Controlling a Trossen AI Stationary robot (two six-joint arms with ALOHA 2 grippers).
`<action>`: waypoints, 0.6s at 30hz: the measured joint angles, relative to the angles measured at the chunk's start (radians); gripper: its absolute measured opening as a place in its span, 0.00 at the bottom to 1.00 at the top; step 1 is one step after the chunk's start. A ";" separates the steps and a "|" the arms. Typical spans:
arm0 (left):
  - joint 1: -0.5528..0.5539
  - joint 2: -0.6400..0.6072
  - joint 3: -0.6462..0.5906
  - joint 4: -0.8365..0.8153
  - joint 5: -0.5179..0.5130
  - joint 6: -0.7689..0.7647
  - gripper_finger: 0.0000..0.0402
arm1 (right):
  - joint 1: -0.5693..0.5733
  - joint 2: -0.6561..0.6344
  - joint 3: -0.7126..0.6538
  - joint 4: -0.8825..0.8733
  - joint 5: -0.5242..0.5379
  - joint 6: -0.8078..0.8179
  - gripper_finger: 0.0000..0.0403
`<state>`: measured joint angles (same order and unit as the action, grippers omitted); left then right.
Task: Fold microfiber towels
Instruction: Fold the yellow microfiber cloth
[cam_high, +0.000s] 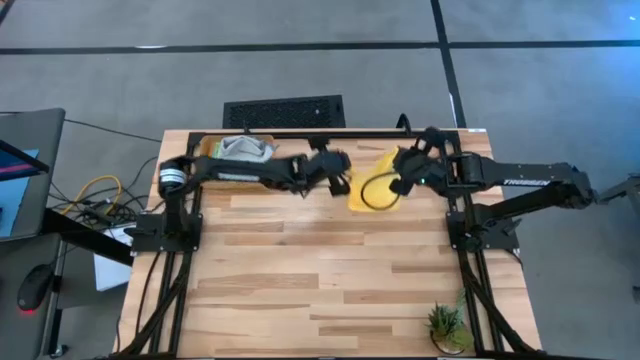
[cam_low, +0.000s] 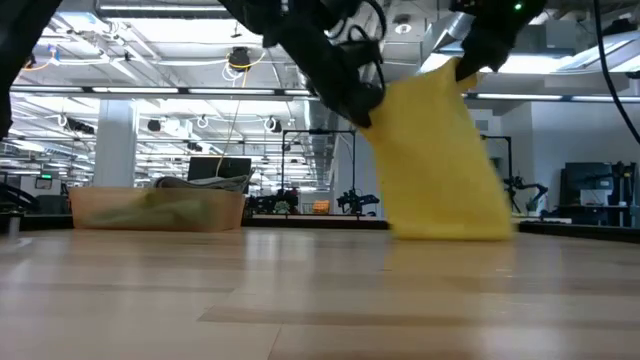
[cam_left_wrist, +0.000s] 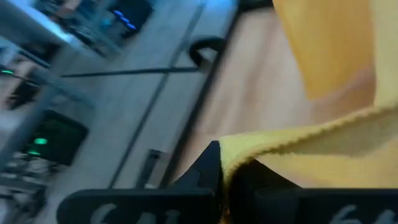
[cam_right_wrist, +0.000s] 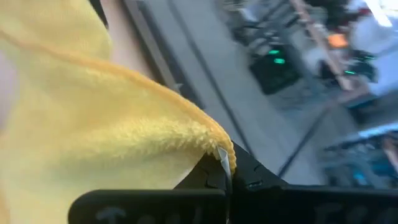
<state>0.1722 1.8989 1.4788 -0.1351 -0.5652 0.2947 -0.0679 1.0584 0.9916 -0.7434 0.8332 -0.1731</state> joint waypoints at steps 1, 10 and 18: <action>0.016 -0.021 0.000 0.001 0.000 0.020 0.00 | -0.020 0.000 0.000 0.028 0.009 -0.026 0.02; 0.078 -0.169 0.000 -0.114 0.001 0.061 0.00 | -0.083 0.000 0.000 0.117 0.006 -0.108 0.02; 0.001 -0.157 -0.001 -0.482 0.040 -0.102 0.00 | 0.014 0.013 -0.008 -0.152 -0.173 0.192 0.02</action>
<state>0.1729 1.7417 1.4773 -0.6174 -0.5256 0.1924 -0.0539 1.0713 0.9840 -0.8952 0.6604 0.0186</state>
